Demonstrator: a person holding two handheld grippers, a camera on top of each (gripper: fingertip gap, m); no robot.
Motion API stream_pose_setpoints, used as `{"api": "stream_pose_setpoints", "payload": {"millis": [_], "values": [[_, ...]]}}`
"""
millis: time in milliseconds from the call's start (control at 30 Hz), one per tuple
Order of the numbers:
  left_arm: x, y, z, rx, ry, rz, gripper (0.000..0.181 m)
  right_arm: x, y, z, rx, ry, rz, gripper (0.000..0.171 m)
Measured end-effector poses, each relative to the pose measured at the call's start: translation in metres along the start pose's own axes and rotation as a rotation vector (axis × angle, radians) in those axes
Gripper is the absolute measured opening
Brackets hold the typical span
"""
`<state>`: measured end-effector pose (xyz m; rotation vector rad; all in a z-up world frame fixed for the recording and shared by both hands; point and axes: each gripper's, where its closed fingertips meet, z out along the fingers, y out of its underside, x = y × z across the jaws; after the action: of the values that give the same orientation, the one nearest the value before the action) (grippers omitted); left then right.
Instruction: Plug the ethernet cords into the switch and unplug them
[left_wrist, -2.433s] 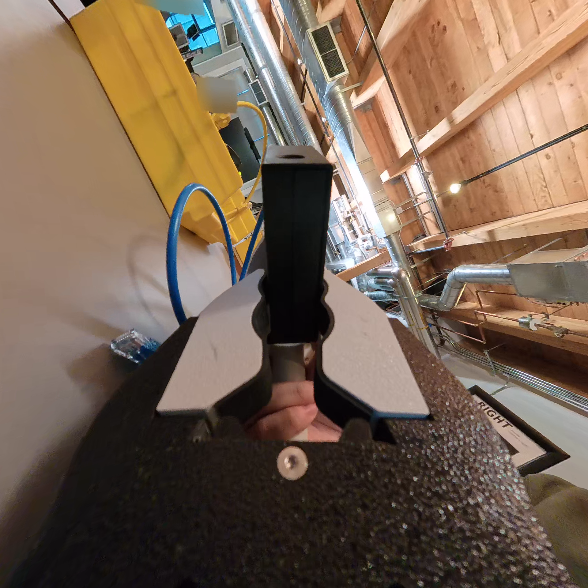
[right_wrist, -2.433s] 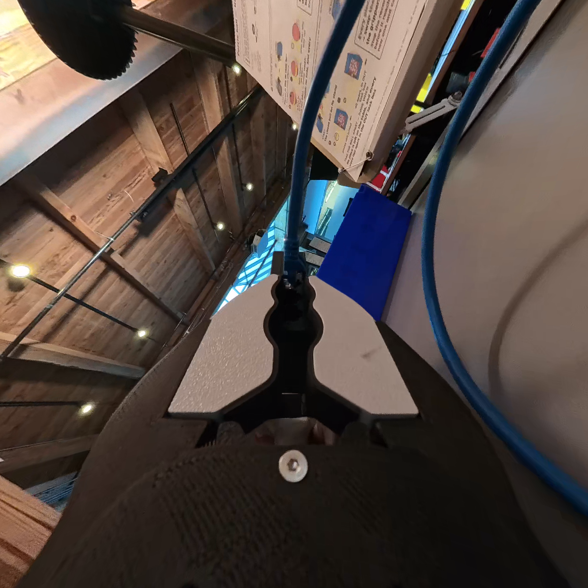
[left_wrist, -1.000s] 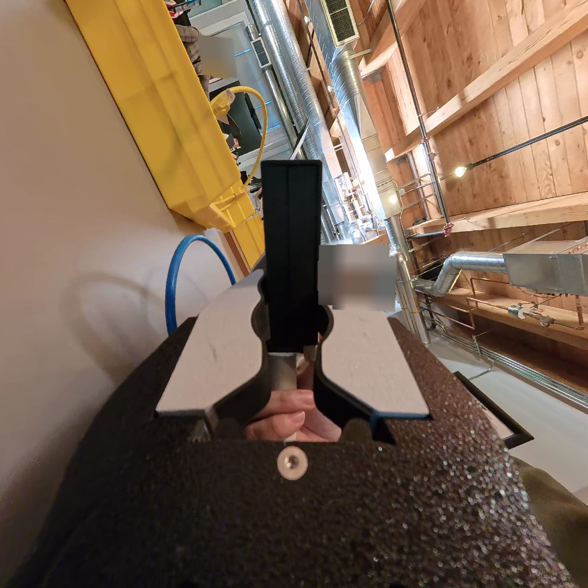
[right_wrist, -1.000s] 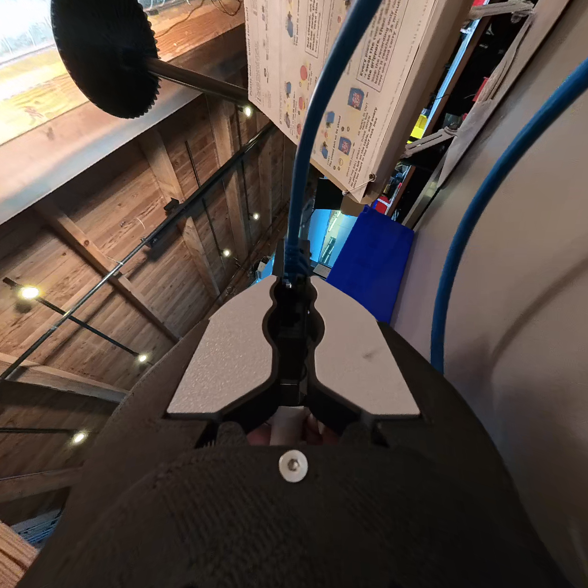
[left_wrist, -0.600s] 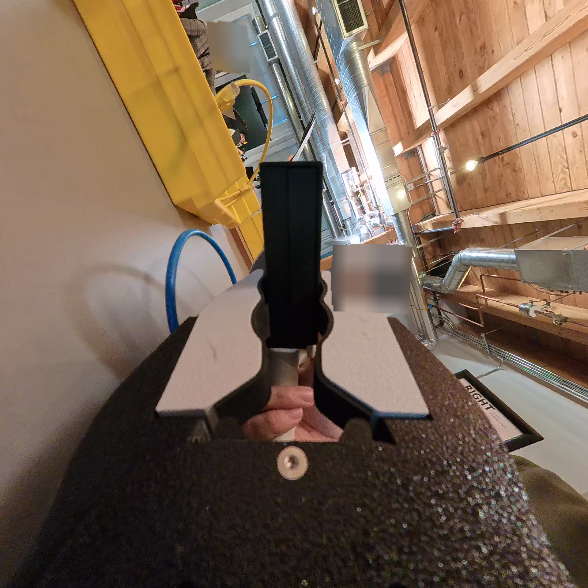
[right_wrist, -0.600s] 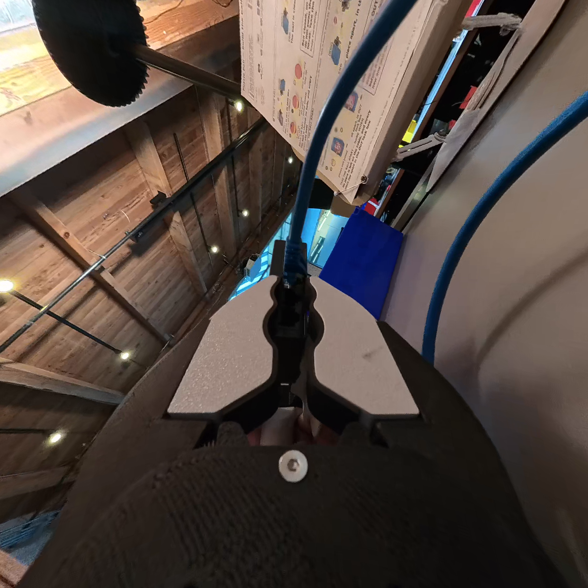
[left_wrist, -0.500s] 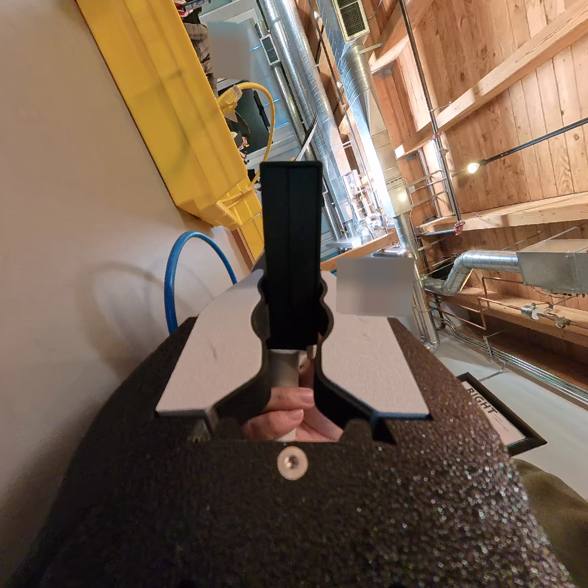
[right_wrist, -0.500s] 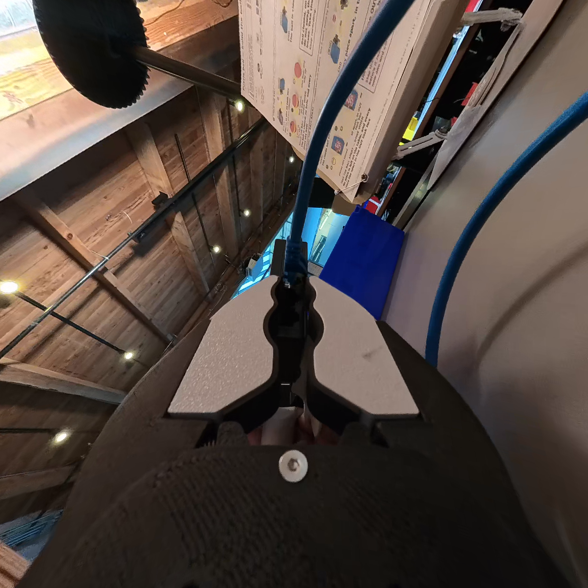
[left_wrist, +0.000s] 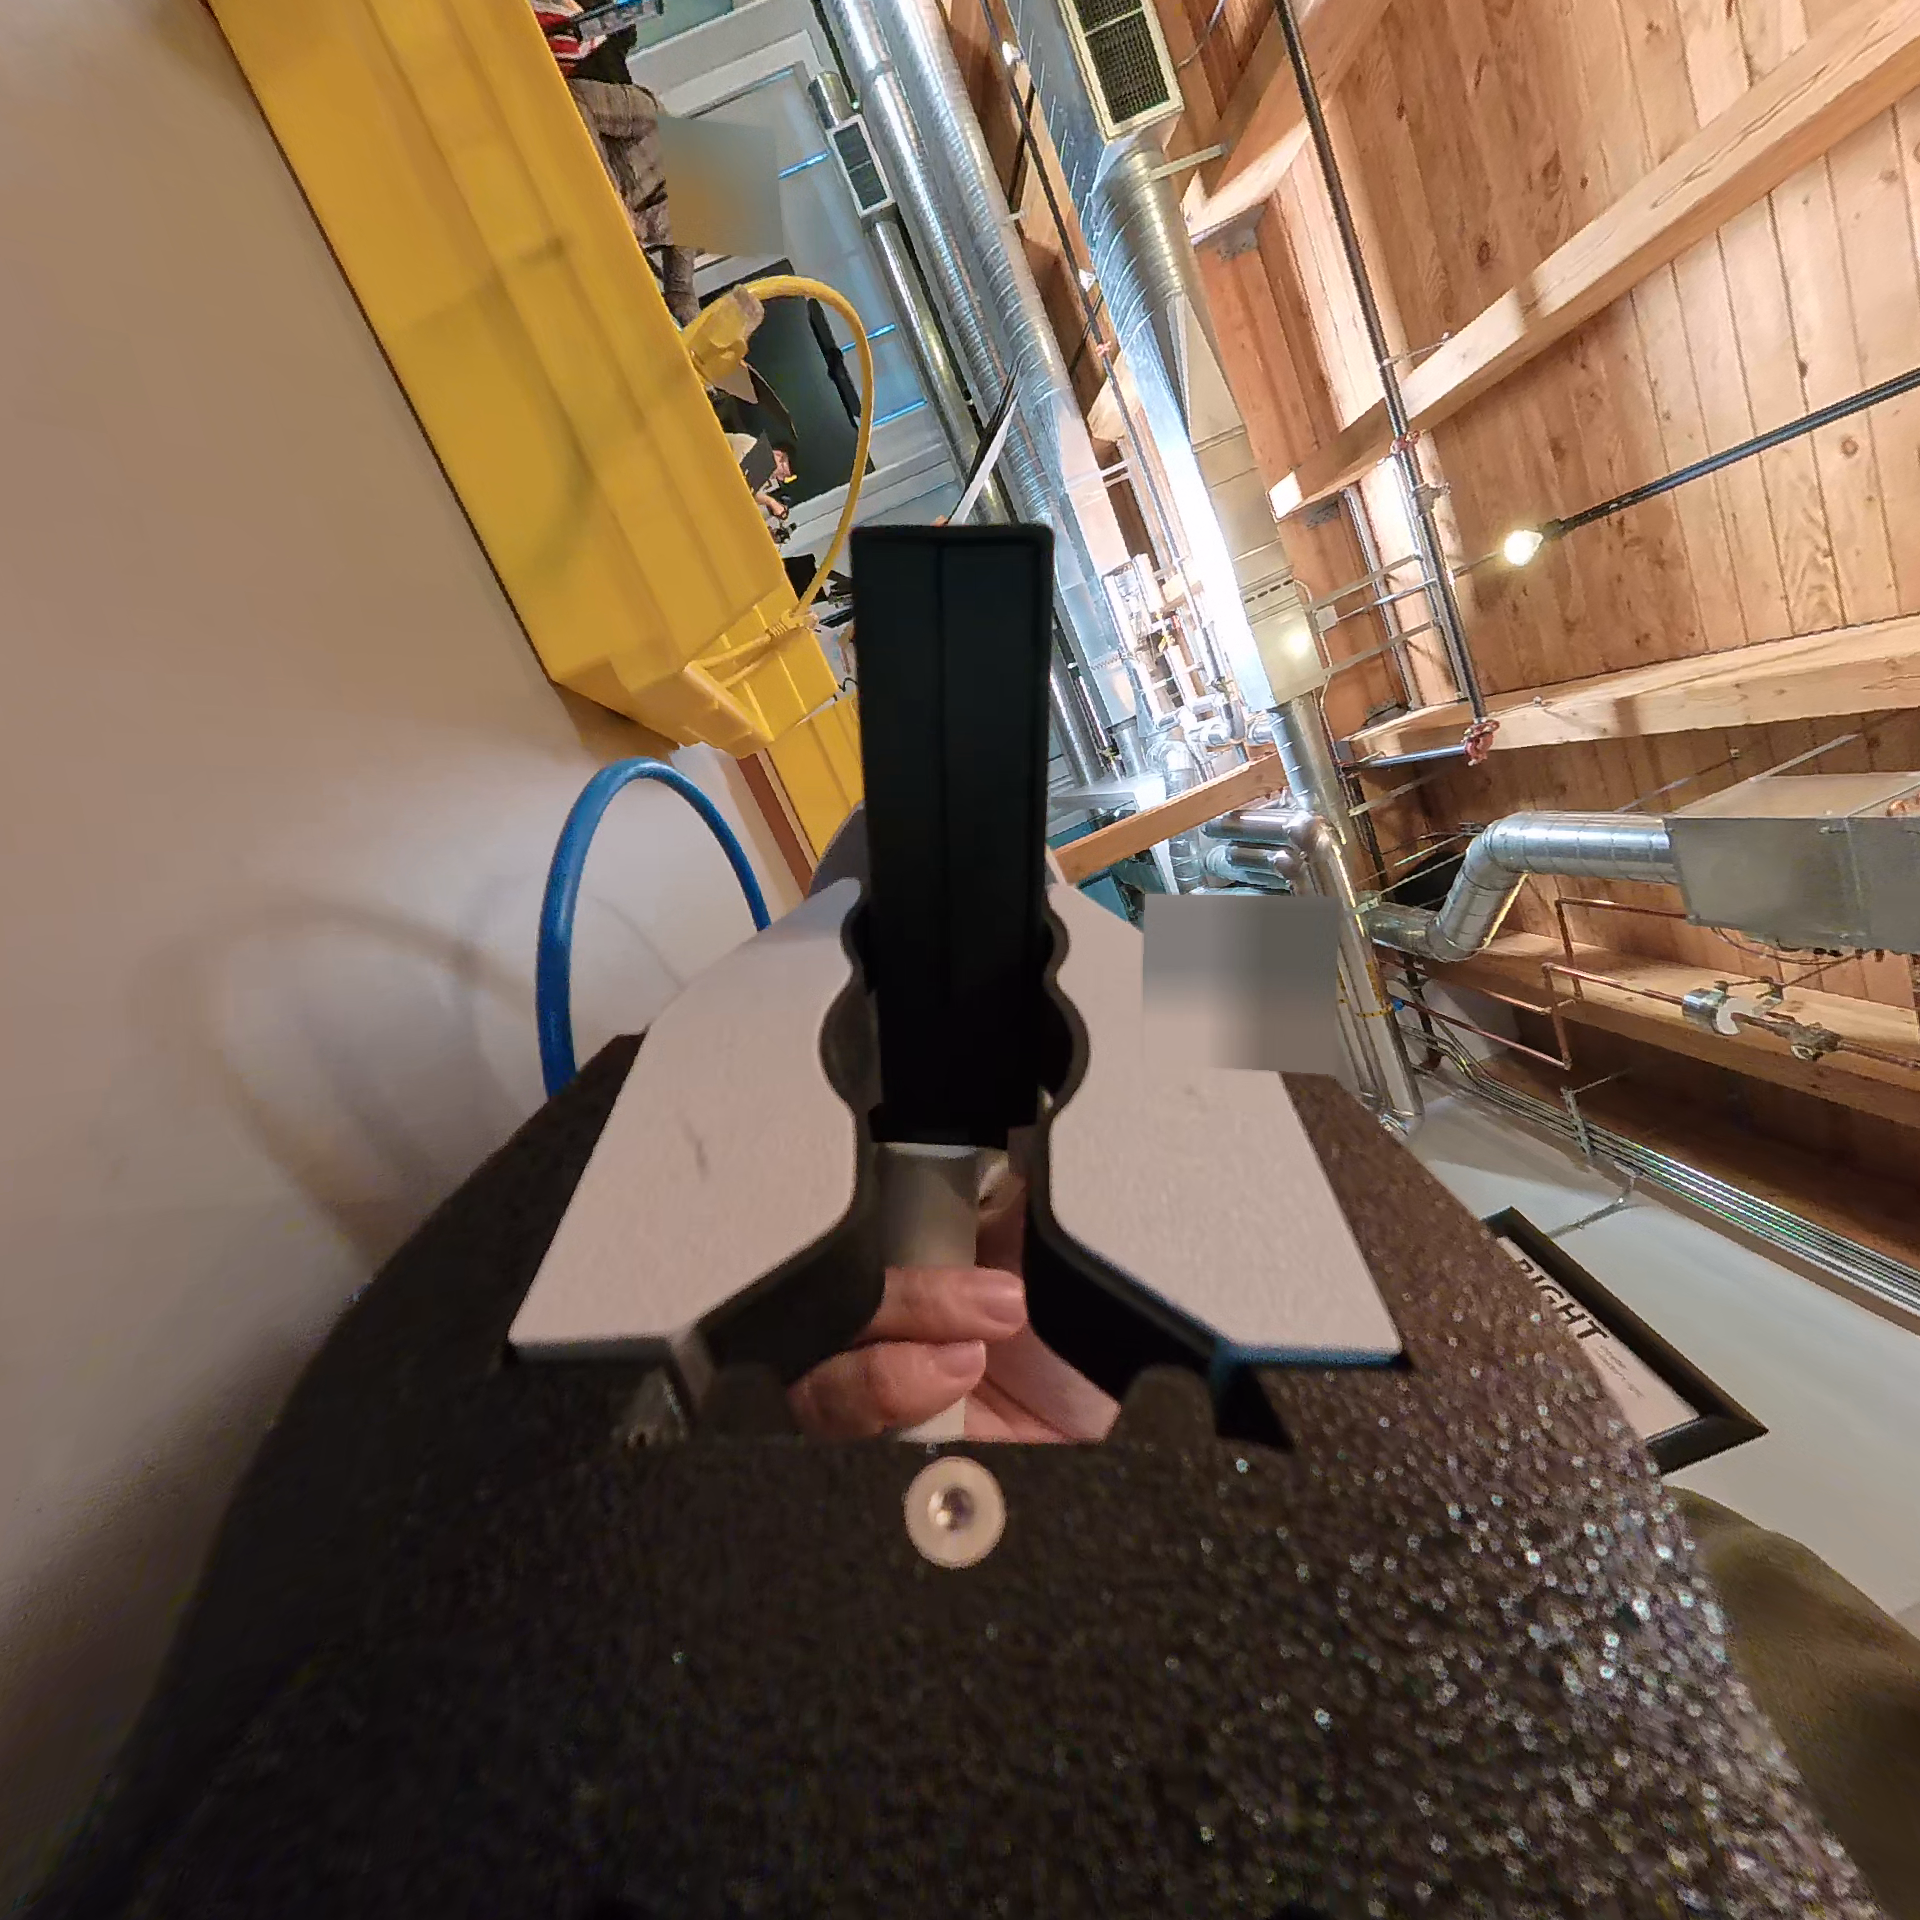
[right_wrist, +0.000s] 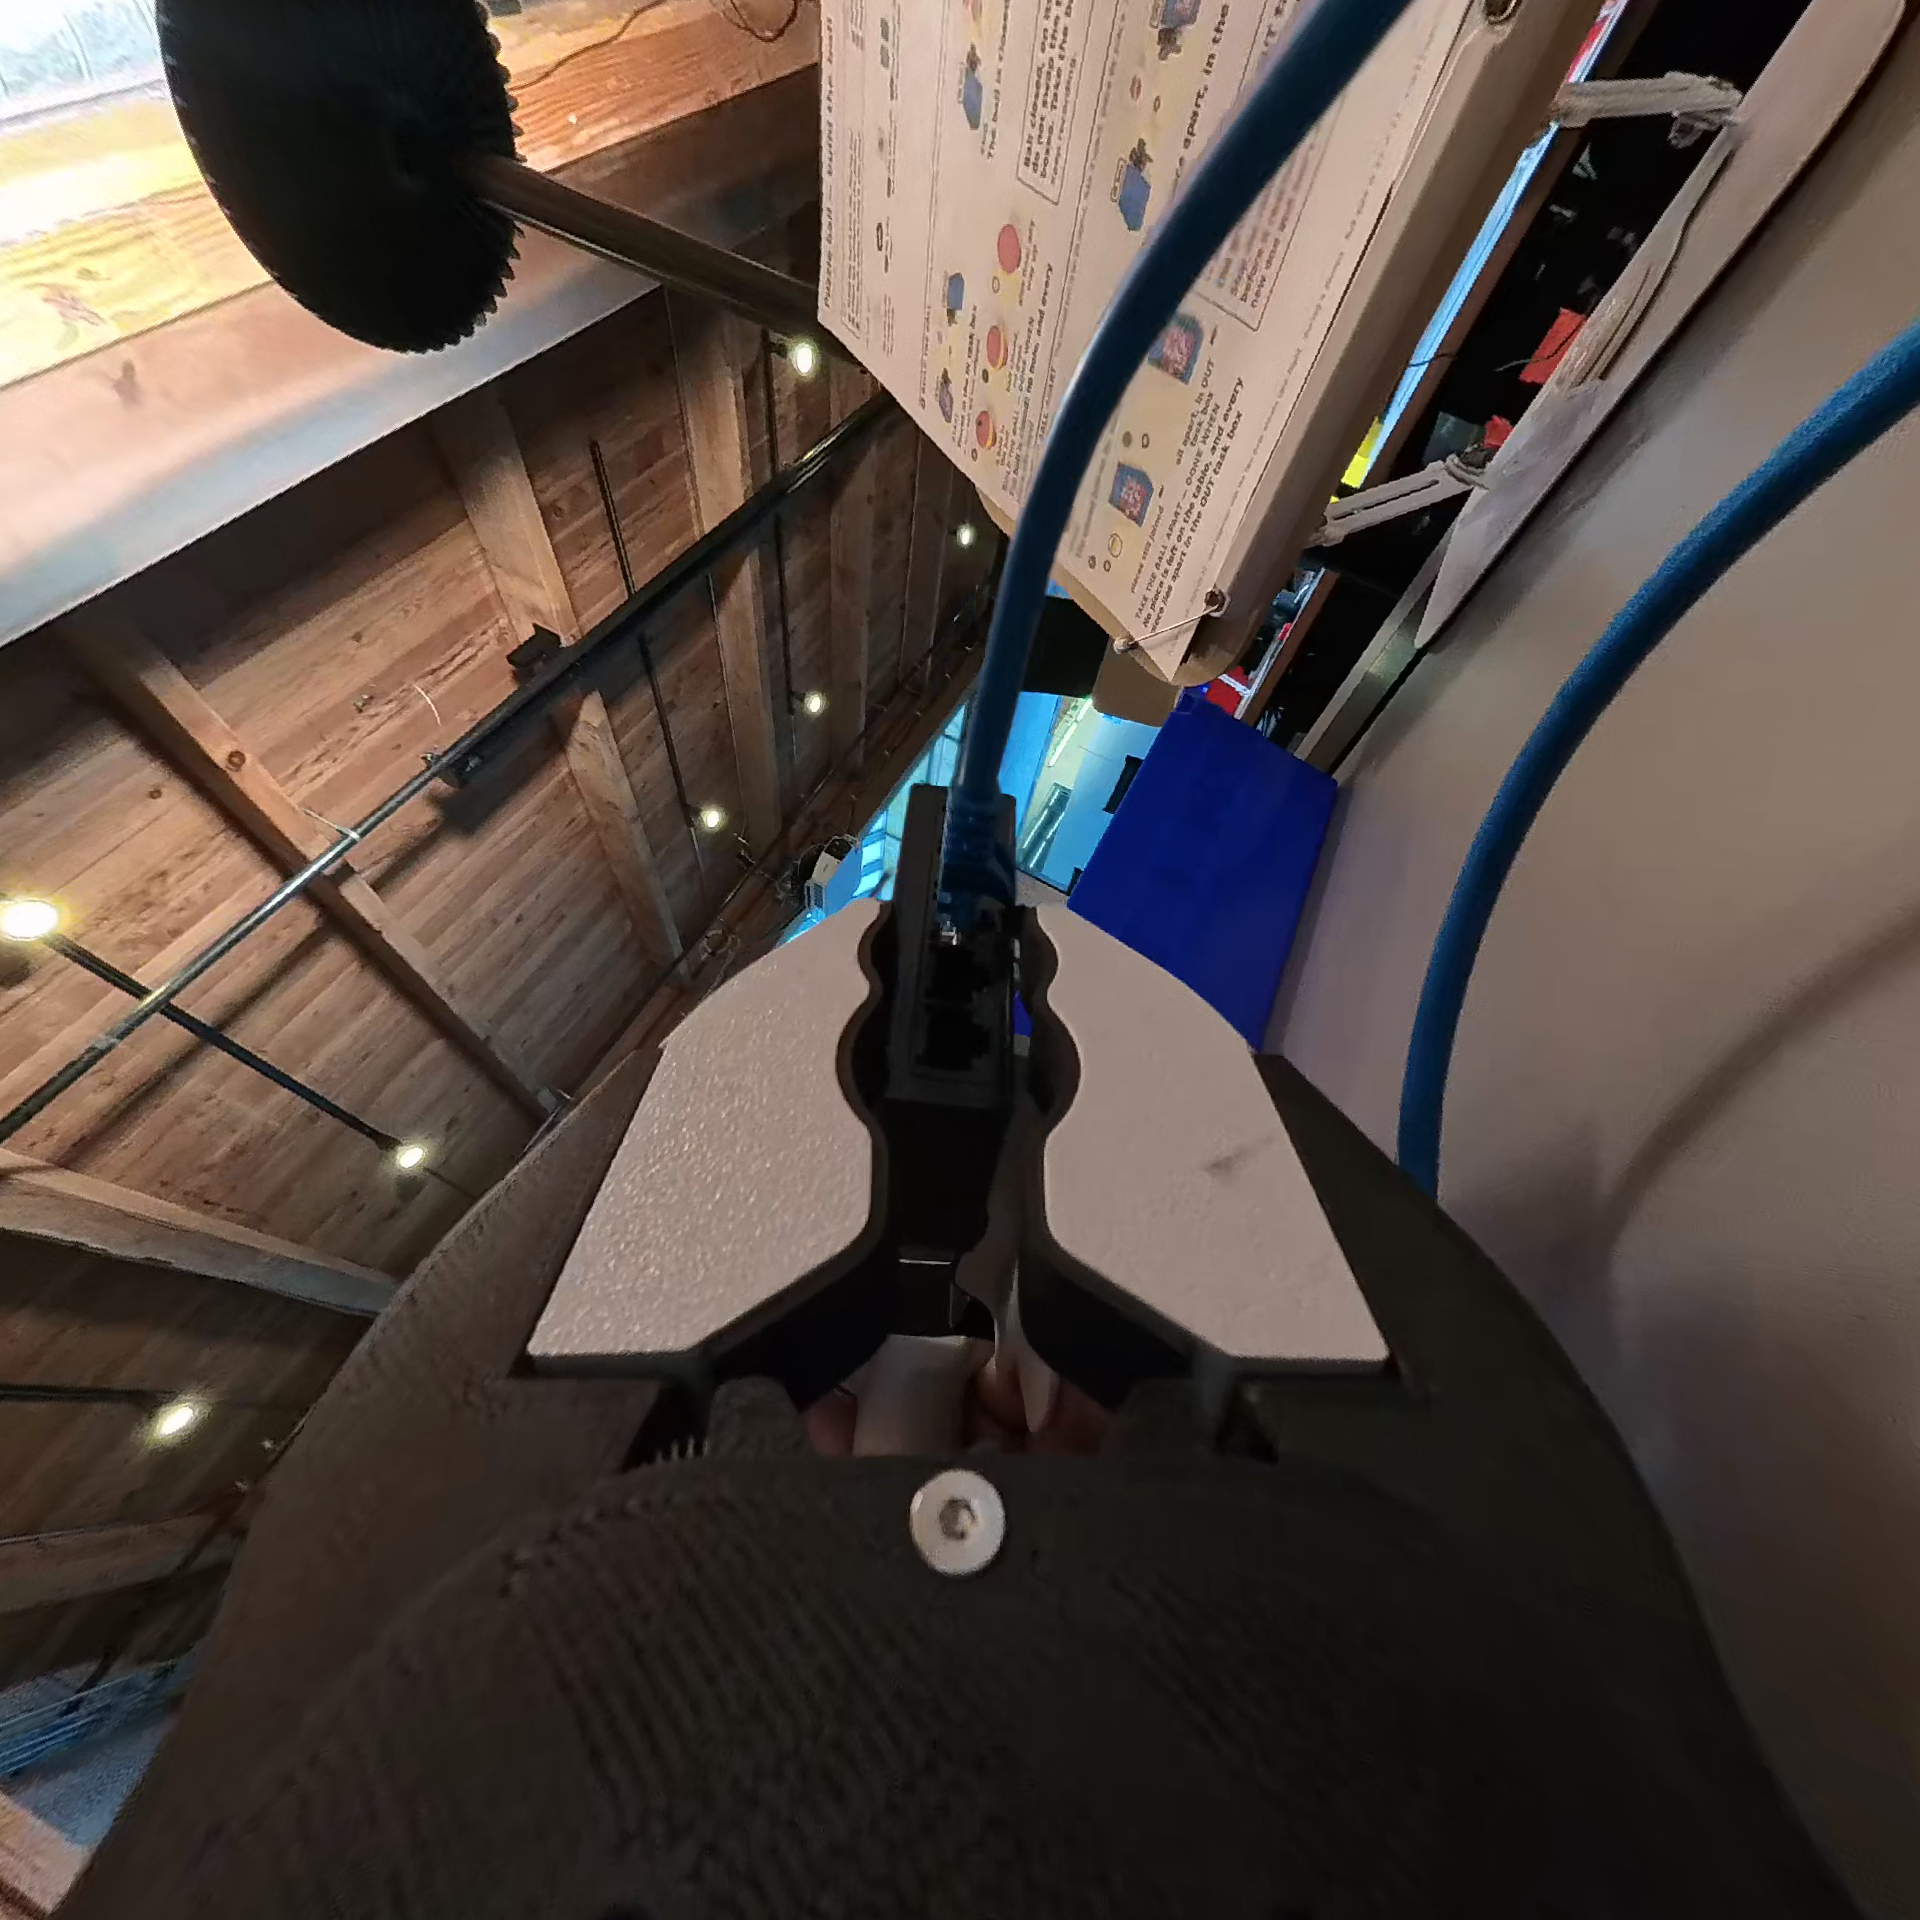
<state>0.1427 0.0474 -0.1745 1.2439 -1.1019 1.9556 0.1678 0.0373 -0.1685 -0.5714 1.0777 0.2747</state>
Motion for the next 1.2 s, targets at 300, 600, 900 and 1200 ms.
{"api": "stream_pose_setpoints", "payload": {"millis": [300, 600, 900, 1200], "values": [[0.001, 0.001, 0.001, -0.011, -0.01, 0.006, 0.027, 0.0, -0.001, 0.0, 0.001, -0.011, 0.047, 0.023], [0.004, -0.004, -0.002, 0.011, -0.017, 0.011, 0.027, -0.006, 0.0, 0.001, -0.007, -0.041, 0.041, 0.034], [0.011, -0.003, 0.001, 0.018, -0.014, 0.03, 0.027, -0.004, 0.003, 0.003, -0.005, -0.034, 0.074, 0.047], [0.006, -0.004, 0.0, 0.032, -0.028, 0.017, 0.027, -0.007, 0.005, 0.004, -0.012, -0.048, 0.089, 0.025]]}}
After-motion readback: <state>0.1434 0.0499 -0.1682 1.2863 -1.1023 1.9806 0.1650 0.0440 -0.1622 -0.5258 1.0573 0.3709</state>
